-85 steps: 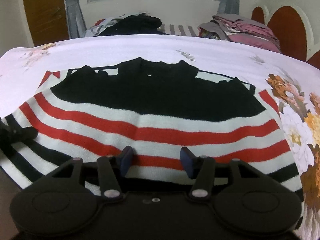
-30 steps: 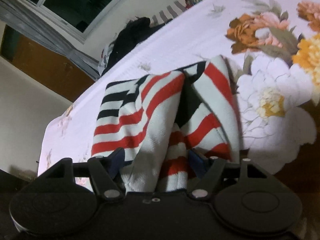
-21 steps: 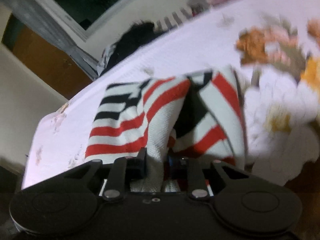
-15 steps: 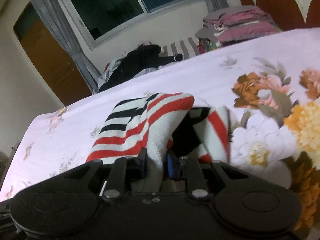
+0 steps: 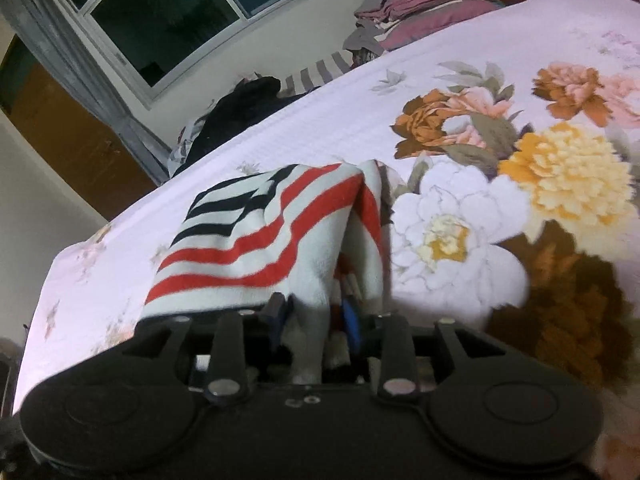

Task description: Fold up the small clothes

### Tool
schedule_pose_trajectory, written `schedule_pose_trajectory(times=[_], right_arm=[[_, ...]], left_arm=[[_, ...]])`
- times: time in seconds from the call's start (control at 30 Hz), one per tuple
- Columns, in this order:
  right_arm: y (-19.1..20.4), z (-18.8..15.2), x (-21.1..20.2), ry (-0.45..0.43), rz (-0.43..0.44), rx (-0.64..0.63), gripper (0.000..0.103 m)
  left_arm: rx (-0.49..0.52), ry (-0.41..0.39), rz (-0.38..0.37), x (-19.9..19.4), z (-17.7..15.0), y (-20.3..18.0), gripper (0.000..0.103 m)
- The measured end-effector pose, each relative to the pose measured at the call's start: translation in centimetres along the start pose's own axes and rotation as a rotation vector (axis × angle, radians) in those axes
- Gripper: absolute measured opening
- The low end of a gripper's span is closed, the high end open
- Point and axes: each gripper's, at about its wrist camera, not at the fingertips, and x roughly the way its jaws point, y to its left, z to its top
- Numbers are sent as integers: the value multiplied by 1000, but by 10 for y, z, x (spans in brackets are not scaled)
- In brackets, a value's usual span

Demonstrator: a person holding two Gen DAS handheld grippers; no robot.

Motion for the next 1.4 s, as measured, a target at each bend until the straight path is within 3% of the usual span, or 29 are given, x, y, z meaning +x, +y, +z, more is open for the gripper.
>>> schedule_pose_trajectory(times=[0.07,0.17,0.3,0.33,0.4,0.5,0.6,0.73,0.83,0.93,1.0,1.1,1.17,1.23,1.3,1.4], right_arm=[[-1,-7,-13,-9,3,6,40],[2,-14,-31,-33,12,19,55],[13,-21,-45,-50,42,-3,55],[16,-24,-43,-31,44,-18,53],[21,-30,-36,4,36,-46,35],[16,-35,-28,40,-5,-35,18],[-2,-40,-26,74,-4,27,9],[-28,-61,-21,111,30,163,5],[-22,-59,-23,119,25,127,5],[-14,-51,-30,110,30,88,16],[-8,-43,-38,74,30,70,33],[1,-28,-43,23,25,52,44],[3,-19,-38,14,23,40,46],[3,-15,-29,25,-6,37,43],[0,-13,-19,40,0,63,25],[-1,-17,-18,24,-18,55,19]], left_arm=[[7,4,1,-1,0,-1,53],[21,4,6,-1,-1,-3,53],[25,3,9,-1,-2,-4,53],[26,3,10,-1,-2,-4,53],[36,2,8,-1,-2,-4,53],[59,14,14,2,-5,-4,53],[66,31,13,5,-8,-3,56],[61,60,8,8,-12,-5,60],[87,72,14,10,-16,-8,60],[96,67,22,10,-17,-10,60],[100,66,26,9,-18,-12,60],[89,69,26,8,-17,-12,60],[91,68,29,8,-17,-13,60],[89,67,32,8,-17,-14,60],[91,66,32,8,-17,-15,60],[92,67,30,8,-17,-14,60]])
